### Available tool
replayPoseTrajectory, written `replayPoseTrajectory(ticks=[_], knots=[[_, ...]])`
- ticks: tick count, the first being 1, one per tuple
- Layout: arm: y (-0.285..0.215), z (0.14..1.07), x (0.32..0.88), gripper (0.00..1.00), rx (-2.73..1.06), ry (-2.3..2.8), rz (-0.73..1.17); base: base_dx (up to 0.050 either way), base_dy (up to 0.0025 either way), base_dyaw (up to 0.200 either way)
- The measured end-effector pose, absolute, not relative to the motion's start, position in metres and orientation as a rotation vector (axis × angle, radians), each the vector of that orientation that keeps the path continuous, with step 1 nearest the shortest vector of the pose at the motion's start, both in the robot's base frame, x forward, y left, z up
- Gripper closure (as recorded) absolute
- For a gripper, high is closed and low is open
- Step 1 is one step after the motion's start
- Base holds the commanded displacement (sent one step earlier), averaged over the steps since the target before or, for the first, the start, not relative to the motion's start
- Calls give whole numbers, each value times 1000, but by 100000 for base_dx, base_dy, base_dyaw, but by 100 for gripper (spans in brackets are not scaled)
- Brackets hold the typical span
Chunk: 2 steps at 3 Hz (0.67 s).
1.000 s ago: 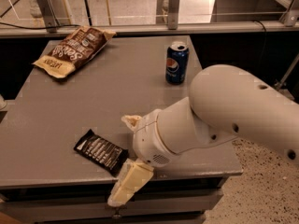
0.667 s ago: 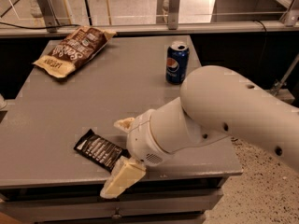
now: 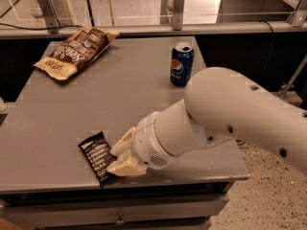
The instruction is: Move rxbar chocolate near pepsi can
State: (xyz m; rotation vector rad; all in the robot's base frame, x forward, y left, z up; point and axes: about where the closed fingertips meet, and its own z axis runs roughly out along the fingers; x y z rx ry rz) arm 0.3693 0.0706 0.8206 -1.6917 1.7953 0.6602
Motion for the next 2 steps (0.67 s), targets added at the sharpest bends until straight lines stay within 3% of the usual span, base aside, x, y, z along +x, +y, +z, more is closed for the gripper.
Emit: replayPoseTrajectory(ticks=[1,2], knots=[[63,819,370,87,-1683,1816,654,0,0,0],[54,821,372,100,-1673,1830,639,0,0,0]])
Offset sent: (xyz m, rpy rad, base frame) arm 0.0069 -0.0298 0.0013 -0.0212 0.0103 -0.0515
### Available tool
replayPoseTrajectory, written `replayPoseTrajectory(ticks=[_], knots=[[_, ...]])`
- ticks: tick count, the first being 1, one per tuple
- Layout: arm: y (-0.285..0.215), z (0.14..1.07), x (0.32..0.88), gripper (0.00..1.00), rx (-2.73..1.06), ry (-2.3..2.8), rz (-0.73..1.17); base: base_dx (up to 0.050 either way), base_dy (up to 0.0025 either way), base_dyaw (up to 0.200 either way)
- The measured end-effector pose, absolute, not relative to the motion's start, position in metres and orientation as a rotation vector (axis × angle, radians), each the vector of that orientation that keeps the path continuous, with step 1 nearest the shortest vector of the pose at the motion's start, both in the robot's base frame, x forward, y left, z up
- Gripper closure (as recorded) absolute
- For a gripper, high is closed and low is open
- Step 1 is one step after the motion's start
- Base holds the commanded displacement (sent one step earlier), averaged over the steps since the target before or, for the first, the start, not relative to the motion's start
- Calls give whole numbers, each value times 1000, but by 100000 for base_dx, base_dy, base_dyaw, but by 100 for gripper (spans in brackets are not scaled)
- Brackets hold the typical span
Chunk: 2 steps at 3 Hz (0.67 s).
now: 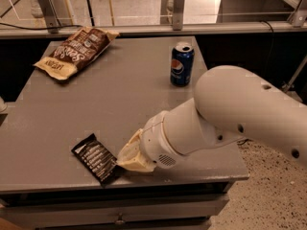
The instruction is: Move rxbar chocolate near pepsi can
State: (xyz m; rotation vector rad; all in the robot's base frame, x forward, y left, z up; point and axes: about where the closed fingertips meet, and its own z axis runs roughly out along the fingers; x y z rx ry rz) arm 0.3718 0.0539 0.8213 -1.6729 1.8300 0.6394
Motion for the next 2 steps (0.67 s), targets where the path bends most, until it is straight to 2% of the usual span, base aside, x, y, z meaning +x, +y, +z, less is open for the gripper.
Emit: replayPoseTrajectory(ticks=[1,2], knots=[[44,828,375,100,-1662,1840,619,0,0,0],[30,841,382,82,-1651,1844,604,0,0,0]])
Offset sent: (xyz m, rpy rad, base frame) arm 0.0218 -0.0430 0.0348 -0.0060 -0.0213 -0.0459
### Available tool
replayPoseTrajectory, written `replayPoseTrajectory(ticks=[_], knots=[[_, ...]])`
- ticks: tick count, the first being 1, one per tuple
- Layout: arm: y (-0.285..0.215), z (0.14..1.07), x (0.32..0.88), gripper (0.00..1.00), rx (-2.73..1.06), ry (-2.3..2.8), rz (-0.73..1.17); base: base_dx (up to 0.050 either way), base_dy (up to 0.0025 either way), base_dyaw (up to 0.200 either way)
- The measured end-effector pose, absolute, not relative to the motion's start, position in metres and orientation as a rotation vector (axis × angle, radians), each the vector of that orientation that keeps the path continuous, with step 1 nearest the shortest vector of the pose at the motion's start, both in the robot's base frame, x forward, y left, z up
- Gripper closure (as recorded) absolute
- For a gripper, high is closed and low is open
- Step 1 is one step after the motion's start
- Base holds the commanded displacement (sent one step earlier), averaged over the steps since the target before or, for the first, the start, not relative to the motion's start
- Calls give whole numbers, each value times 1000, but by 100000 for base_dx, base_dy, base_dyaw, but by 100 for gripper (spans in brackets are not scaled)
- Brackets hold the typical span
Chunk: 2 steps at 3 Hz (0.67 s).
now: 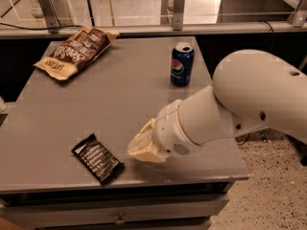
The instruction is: Move rxbar chocolate near pepsi can
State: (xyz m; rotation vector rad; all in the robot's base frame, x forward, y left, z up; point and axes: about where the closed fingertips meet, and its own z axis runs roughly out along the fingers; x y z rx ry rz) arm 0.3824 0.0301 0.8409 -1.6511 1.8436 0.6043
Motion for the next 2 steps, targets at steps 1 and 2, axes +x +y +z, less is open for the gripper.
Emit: replayPoseTrajectory(ticks=[1,2], knots=[[22,848,383,59,-1649,1850,601,0,0,0],[24,850,380,36,-1657,1847,609,0,0,0]])
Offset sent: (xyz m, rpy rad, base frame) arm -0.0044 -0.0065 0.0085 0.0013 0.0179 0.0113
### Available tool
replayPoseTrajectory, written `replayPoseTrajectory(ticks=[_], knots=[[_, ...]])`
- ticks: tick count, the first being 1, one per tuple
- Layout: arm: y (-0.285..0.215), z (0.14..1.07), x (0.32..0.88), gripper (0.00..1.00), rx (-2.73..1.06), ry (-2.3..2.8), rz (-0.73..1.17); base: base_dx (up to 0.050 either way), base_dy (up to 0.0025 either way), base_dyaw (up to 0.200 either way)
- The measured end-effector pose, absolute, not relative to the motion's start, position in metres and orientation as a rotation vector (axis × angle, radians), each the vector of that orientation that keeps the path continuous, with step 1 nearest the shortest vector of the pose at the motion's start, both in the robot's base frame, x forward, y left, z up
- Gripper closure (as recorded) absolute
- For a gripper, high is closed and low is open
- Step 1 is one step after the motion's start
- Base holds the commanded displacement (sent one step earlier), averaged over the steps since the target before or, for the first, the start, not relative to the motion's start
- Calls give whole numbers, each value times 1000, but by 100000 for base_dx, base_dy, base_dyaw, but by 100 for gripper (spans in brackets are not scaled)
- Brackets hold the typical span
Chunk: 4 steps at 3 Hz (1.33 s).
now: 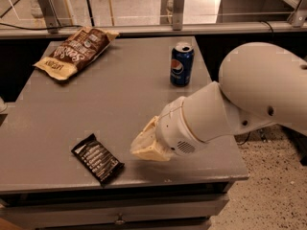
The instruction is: Move rxbar chocolate near pepsi can
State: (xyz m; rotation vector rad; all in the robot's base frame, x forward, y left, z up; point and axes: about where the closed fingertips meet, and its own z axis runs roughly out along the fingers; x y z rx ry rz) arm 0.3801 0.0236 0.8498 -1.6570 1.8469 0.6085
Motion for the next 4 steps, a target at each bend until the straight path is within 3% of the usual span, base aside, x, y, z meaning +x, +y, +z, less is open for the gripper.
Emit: replayPoseTrajectory(ticks=[1,2,4], knots=[[29,848,375,12,-1663,1842,627,0,0,0],[38,846,370,0,-1666,1834,650,0,0,0],[64,836,353,0,-1679,1822,713,0,0,0]])
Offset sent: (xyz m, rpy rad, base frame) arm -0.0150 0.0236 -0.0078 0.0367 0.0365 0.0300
